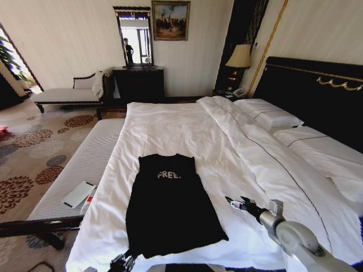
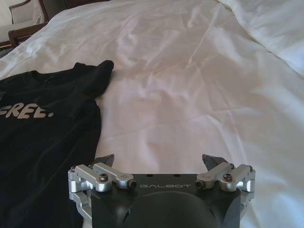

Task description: Fold the clothes on the bed.

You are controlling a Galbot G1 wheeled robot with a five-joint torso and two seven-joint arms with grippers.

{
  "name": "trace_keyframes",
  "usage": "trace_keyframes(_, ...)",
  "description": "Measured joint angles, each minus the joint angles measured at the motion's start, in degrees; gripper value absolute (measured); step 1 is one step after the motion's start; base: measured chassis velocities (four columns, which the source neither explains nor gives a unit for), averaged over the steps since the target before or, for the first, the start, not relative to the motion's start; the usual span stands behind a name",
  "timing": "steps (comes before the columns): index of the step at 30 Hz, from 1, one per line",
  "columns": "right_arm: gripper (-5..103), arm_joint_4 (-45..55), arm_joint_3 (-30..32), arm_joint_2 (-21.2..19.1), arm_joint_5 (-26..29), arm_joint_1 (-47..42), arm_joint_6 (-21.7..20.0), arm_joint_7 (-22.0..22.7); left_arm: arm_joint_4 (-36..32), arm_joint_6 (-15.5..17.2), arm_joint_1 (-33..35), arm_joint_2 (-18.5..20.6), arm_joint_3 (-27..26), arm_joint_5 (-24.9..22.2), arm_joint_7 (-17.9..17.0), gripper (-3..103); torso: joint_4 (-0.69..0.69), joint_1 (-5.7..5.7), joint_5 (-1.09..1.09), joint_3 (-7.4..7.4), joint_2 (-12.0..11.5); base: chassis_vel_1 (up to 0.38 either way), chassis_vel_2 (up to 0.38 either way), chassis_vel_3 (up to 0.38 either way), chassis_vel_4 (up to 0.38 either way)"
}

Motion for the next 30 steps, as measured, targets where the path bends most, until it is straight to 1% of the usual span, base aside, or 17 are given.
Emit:
trace_keyframes(4, 100, 0.3, -0.2, 0.4, 0.3, -1.0, -0.6, -0.1, -0.1, -0.1, -0.2, -0.2, 0.1, 0.0, 0.0, 32, 0.00, 0.00, 0.00, 0.00, 0.0, 0.000, 0.000, 0.000, 0.000)
trace_keyframes(6, 100, 0.5, -0.4, 0.6, 0.0, -2.3, -1.2, -1.1, -0.4, -0.1, -0.4, -0.4, 0.2, 0.0, 0.0, 32, -0.01, 0.00, 0.00, 0.00, 0.0, 0.000, 0.000, 0.000, 0.000)
trace_keyframes(10, 100, 1.2, -0.2, 0.5, 0.1, -4.1, -2.0, -2.2, -0.8, -0.1, 0.0, -0.4, 0.2, -0.1, 0.0, 32, 0.00, 0.00, 0.00, 0.00, 0.0, 0.000, 0.000, 0.000, 0.000)
trace_keyframes(12, 100, 2.7, 0.0, 0.4, -0.6, -7.1, -2.5, -3.2, -1.0, -0.1, 0.6, -0.4, -0.1, -0.1, 0.3, 31, 0.00, 0.00, 0.00, 0.00, 0.0, 0.000, 0.000, 0.000, 0.000)
trace_keyframes(14, 100, 3.6, 0.0, 0.4, -2.1, -9.1, -2.5, -3.7, -1.0, -0.3, 0.8, -0.4, -0.2, -0.1, 0.6, 21, -0.02, 0.00, 0.00, 0.00, 0.0, 0.000, 0.000, 0.000, 0.000)
trace_keyframes(15, 100, 3.6, 0.0, 0.4, -2.1, -9.1, -2.5, -3.7, -1.0, -0.3, 0.8, -0.4, -0.2, -0.1, 0.6, 21, -0.02, 0.00, 0.00, 0.00, 0.0, 0.000, 0.000, 0.000, 0.000)
trace_keyframes(17, 100, 3.9, 0.0, 0.5, -3.5, -11.1, -2.5, -3.8, -0.7, -0.5, 0.8, -0.6, -0.2, 0.0, 0.8, 10, -0.01, 0.00, 0.00, 0.00, 0.0, 0.000, 0.000, 0.000, 0.000)
trace_keyframes(18, 100, 3.9, 0.0, 0.6, -3.9, -11.9, -2.5, -3.9, -0.6, -0.7, 0.9, -0.6, -0.1, 0.0, 1.0, 10, 0.00, 0.00, 0.00, 0.00, 0.0, 0.000, 0.000, 0.000, 0.000)
trace_keyframes(19, 100, 4.0, 0.1, 0.7, -4.2, -12.3, -2.5, -4.0, -0.6, -0.8, 0.9, -0.6, -0.1, 0.0, 1.1, 5, 0.00, 0.00, 0.00, 0.00, 0.0, 0.000, 0.000, 0.000, 0.000)
trace_keyframes(20, 100, 4.2, 0.3, 0.8, -4.6, -13.0, -2.4, -4.1, -0.5, -1.0, 1.0, -0.6, 0.0, 0.1, 1.3, 2, -0.01, 0.00, 0.00, 0.00, 0.0, 0.000, 0.000, 0.000, 0.000)
trace_keyframes(28, 100, 5.5, 0.5, 1.2, -6.8, -15.7, -2.4, -5.3, -0.3, -1.0, 0.8, -0.6, 0.2, -0.2, 1.4, 0, 0.00, 0.00, 0.00, 0.00, 0.0, 0.000, 0.000, 0.000, 0.000)
trace_keyframes(29, 102, 5.8, 0.4, 1.2, -7.0, -16.0, -2.4, -5.3, -0.3, -1.0, 0.8, -0.7, 0.2, -0.3, 1.3, 0, 0.00, -0.01, 0.00, 0.00, 0.0, 0.000, 0.000, 0.000, 0.000)
trace_keyframes(30, 102, 6.0, 0.4, 1.2, -7.3, -16.3, -2.4, -5.5, -0.3, -1.0, 0.8, -0.7, 0.2, -0.3, 1.3, 0, 0.00, 0.00, 0.00, 0.00, 0.0, 0.000, 0.000, 0.000, 0.000)
